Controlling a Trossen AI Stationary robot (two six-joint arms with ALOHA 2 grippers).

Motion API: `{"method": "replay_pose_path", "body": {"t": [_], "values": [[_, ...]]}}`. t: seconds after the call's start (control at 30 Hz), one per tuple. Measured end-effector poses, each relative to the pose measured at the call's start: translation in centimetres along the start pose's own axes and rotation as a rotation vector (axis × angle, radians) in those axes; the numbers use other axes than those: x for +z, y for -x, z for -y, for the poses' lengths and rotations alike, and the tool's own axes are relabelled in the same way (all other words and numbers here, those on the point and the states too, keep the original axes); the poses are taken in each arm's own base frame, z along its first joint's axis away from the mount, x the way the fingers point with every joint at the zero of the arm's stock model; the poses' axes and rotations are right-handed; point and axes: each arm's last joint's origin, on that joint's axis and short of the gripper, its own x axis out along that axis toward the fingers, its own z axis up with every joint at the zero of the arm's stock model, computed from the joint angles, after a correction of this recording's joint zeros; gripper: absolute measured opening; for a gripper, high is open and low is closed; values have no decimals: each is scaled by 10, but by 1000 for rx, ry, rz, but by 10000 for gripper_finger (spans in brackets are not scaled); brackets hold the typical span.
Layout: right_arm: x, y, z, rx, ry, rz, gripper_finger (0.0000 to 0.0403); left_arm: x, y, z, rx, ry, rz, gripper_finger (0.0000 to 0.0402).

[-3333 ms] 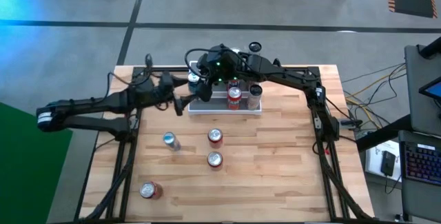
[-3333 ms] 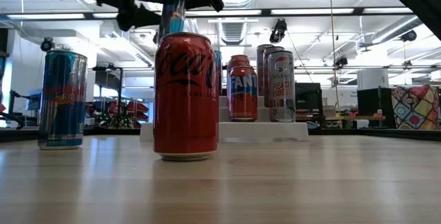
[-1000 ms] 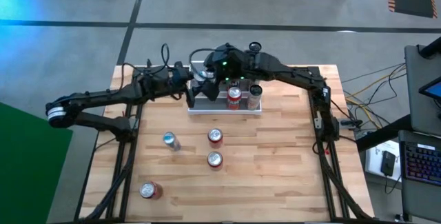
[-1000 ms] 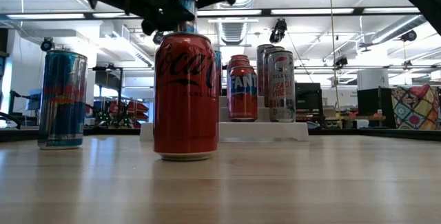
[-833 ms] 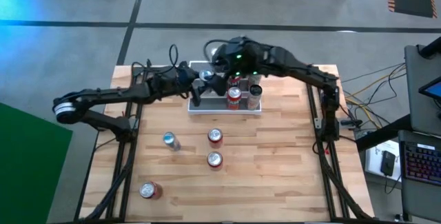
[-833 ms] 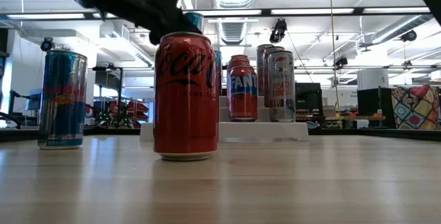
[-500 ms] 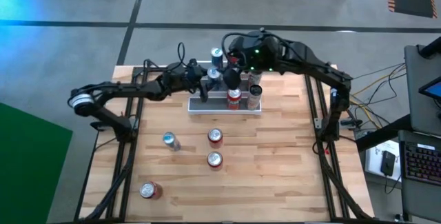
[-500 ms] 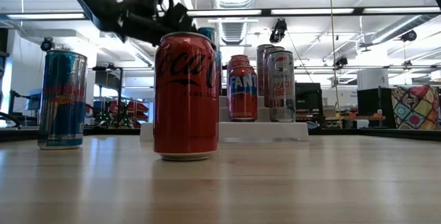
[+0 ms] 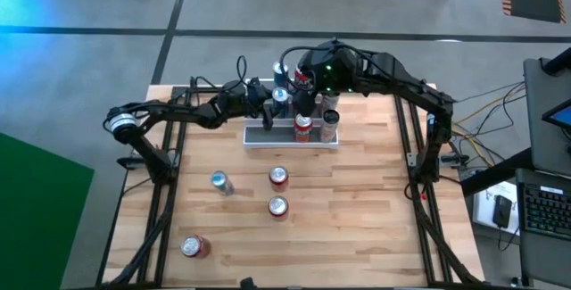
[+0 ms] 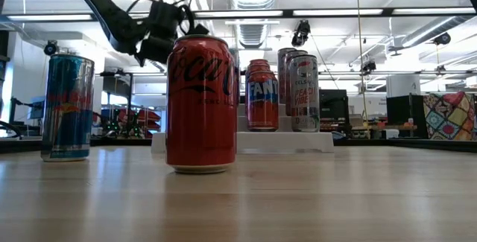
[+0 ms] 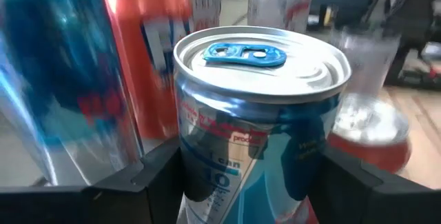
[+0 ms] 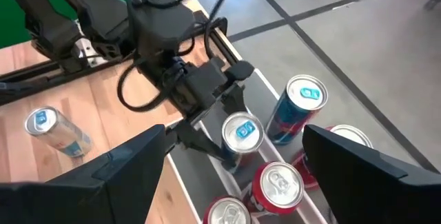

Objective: Place canned beverage on shelf
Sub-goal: Put the top blue soda can on the middle tier of the shelf aligned with the other blue soda can, then put the blue soda can on the bottom tier of the shelf aligned with the other blue soda can

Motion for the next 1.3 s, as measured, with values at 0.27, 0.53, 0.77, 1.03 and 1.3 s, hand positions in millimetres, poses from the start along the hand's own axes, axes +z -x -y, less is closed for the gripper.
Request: {"method": "replay_pose_path", "body": {"t": [0.27, 0.53, 0.77, 1.03, 1.3], "values": [[1, -4, 13, -32, 7, -3, 329, -12, -6, -7, 26, 18, -24, 241], [2, -5, 25, -50, 2, -5, 329, -12, -7, -11, 38, 40, 6, 281], [3, -6, 30, -61, 5, -4, 329, 1, 1, -10, 41, 45, 19, 296], [3, -8, 37, -71, 1, -11, 329, 22, 22, -10, 72, 25, 1, 300], [-7, -24, 43, 0, -28, -83, 329, 39, 51, -6, 126, 91, -73, 301]]}}
